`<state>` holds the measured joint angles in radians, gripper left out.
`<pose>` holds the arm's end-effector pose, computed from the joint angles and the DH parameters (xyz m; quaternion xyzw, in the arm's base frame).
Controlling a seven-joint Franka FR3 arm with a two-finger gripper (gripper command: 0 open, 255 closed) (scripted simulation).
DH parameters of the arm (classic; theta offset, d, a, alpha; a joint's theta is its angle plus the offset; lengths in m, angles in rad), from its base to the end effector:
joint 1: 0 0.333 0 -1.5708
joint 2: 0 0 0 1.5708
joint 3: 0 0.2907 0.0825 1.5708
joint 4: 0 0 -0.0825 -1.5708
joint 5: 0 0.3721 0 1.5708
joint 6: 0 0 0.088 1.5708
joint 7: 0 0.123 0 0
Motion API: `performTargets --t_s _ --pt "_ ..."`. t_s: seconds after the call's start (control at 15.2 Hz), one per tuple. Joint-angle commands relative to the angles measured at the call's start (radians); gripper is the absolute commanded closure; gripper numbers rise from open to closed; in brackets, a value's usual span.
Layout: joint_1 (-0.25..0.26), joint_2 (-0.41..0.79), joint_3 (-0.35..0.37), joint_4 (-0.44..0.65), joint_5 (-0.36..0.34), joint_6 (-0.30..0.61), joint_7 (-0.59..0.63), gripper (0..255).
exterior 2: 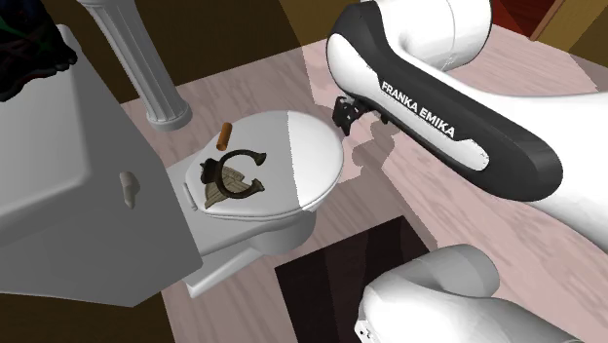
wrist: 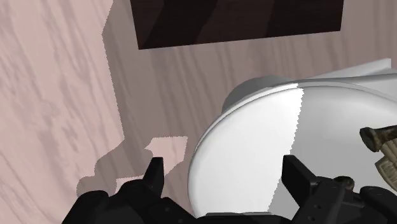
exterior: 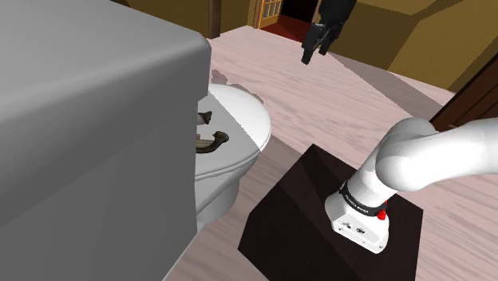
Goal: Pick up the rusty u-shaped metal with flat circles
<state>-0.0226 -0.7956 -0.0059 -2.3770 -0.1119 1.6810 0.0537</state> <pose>0.3224 -0.0222 0.5609 0.9966 -0.0368 0.0504 0.0530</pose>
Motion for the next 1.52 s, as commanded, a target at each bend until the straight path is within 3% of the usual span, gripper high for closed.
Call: performTargets --t_s 0.0,0.86,1.45 --pt "0.000 0.000 0.000 0.000 0.000 0.000 0.000 0" --pt "0.097 0.254 0.198 -0.015 0.114 0.247 0.197 0" --pt "0.138 0.510 0.333 0.081 0.118 0.398 0.340 0"
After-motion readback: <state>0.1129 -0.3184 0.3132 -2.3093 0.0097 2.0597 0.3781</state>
